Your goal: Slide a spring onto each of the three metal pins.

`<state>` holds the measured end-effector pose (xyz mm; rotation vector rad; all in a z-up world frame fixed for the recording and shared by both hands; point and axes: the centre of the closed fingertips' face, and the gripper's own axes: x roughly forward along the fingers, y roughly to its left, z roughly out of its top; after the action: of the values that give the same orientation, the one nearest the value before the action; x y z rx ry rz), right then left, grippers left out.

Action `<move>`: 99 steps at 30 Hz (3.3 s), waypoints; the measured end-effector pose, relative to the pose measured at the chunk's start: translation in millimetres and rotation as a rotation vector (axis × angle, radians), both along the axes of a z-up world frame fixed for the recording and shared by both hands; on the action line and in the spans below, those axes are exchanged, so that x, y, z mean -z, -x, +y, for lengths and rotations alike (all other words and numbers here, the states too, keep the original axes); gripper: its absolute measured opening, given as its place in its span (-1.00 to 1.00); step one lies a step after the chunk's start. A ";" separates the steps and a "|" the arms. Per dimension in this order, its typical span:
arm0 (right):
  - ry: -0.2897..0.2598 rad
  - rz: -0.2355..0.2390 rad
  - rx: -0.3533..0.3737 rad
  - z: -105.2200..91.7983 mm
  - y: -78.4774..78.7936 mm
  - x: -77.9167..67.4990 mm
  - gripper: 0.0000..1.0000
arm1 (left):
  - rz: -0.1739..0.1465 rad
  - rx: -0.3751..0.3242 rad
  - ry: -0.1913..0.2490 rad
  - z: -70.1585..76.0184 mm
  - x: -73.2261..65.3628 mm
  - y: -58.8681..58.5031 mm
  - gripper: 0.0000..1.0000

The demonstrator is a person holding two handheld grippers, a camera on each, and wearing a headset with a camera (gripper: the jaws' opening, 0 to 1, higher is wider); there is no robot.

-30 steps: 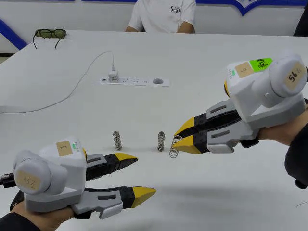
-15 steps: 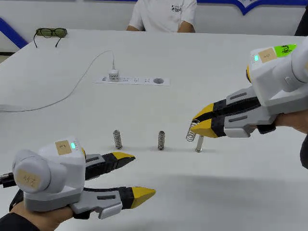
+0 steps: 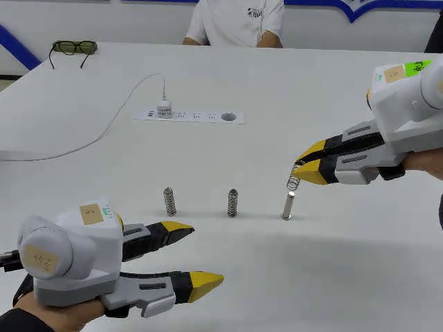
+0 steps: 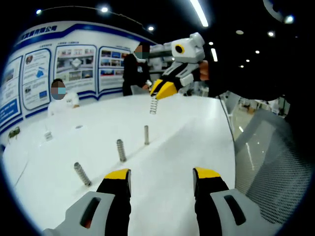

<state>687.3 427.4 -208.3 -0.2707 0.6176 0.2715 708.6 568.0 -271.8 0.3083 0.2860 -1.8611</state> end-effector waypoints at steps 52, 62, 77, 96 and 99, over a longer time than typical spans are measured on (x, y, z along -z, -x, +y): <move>-0.070 0.096 0.104 -29.2 -15.5 63.9 -0.77 | 0.004 -0.016 -0.022 2.0 8.4 -5.5 -0.02; -0.069 0.106 0.119 -30.0 -17.7 76.3 -0.77 | 0.004 -0.018 -0.024 2.7 9.3 -6.0 -0.02; -0.074 0.108 0.152 -34.4 -19.0 88.2 -0.77 | 0.002 -0.016 -0.028 3.2 9.1 -4.6 -0.03; -0.087 0.115 0.168 -33.5 -17.1 97.2 -0.76 | 0.005 -0.022 -0.027 4.0 9.5 -6.0 -0.02; -0.080 0.114 0.166 -34.3 -17.0 97.7 -0.75 | 0.006 -0.024 -0.027 3.8 9.6 -6.0 -0.02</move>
<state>704.4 393.1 -306.1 -0.1263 0.7360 0.1523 714.5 571.8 -281.4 0.3166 0.3181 -1.8362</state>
